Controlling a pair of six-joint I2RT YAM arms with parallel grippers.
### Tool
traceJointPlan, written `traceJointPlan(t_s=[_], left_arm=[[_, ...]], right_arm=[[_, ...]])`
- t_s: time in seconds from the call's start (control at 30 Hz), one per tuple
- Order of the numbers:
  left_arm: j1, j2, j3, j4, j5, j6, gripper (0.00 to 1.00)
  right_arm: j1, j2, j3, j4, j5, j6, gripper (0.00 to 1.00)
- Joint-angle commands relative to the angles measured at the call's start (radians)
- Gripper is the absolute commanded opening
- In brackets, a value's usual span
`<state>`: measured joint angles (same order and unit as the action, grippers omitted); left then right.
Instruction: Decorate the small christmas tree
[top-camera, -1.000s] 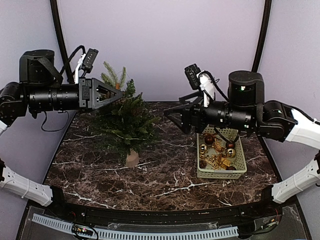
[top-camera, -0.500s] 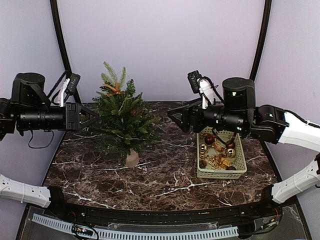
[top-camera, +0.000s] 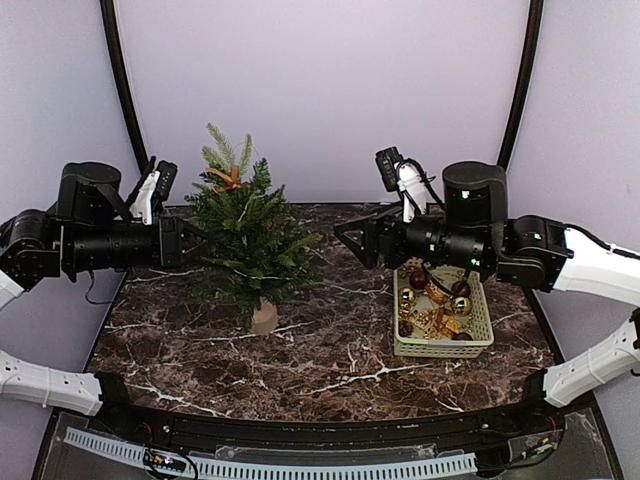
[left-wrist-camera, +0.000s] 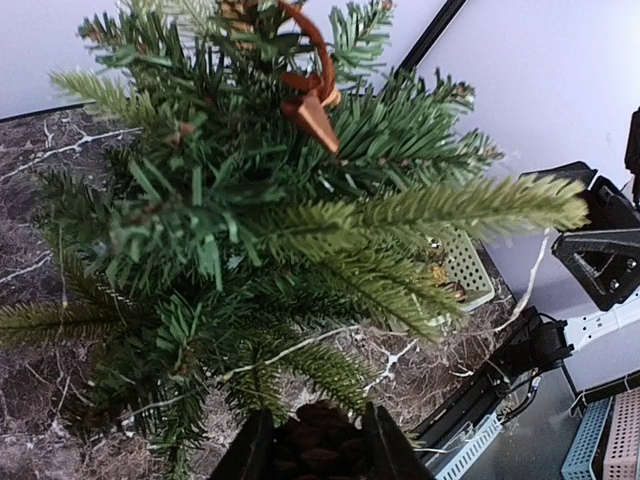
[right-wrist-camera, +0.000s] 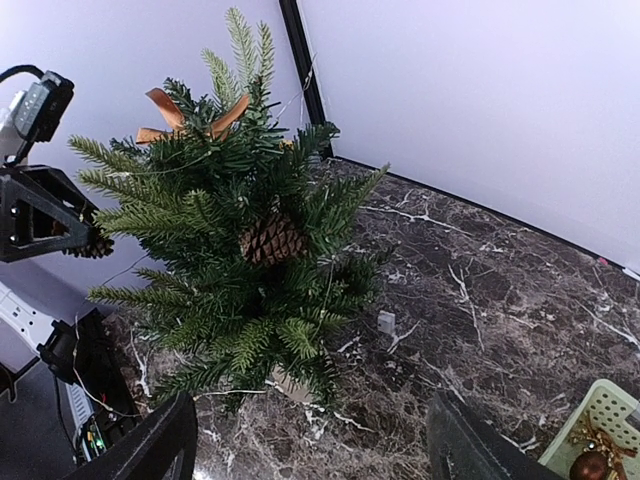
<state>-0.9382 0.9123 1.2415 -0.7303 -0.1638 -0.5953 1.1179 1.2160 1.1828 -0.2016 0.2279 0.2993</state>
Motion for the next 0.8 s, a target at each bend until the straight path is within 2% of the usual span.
traceJointPlan(t_s=[0.0, 0.23, 0.57, 0.77], left_arm=[[0.016, -0.011, -0.065, 0.118, 0.038, -0.013, 0.28], [0.021, -0.004, -0.124, 0.224, 0.032, -0.035, 0.26], [0.025, -0.021, -0.175, 0.274, -0.030, -0.030, 0.26], [0.026, -0.029, -0.190, 0.296, -0.050, -0.020, 0.26]], right_arm=[[-0.006, -0.027, -0.021, 0.059, -0.002, 0.021, 0.80], [-0.006, -0.001, -0.033, 0.086, -0.032, 0.047, 0.81], [-0.007, 0.112, -0.011, 0.192, -0.116, 0.105, 0.82], [-0.007, 0.201, 0.061, 0.149, -0.017, 0.154, 0.77]])
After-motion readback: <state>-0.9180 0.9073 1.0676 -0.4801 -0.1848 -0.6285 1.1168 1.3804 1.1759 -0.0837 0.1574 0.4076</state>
